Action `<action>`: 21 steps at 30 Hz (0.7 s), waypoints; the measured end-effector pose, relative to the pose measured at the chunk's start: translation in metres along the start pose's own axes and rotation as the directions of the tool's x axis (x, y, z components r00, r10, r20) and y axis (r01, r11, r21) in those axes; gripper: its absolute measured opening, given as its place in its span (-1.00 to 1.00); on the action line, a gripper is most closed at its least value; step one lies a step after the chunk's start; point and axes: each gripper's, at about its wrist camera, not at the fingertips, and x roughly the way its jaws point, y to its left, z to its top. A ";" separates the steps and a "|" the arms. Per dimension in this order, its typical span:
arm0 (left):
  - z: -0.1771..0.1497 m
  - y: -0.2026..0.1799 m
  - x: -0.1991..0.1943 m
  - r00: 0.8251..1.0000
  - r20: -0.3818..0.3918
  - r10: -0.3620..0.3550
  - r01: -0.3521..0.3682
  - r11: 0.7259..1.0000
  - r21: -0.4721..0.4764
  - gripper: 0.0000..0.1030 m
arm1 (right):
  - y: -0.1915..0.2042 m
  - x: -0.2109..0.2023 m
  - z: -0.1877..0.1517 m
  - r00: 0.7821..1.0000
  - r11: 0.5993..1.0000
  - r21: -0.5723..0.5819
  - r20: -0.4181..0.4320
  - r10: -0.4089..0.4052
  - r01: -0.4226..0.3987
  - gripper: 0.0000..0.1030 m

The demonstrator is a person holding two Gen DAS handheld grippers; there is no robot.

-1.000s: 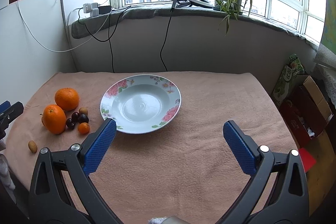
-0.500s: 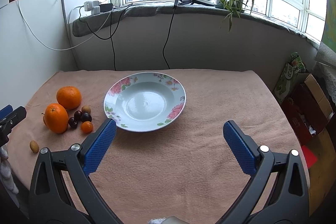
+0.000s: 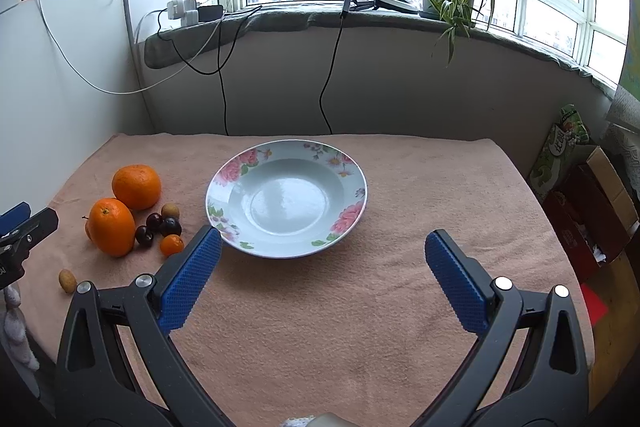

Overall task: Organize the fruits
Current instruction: 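Move the open right gripper toward the large orange in the fruit pile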

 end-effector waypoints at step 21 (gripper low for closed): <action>-0.015 0.029 0.035 0.986 -0.117 -0.116 0.105 0.989 -0.100 0.46 | 0.044 0.056 0.011 0.917 0.926 0.020 -0.131 0.376 -0.377 0.98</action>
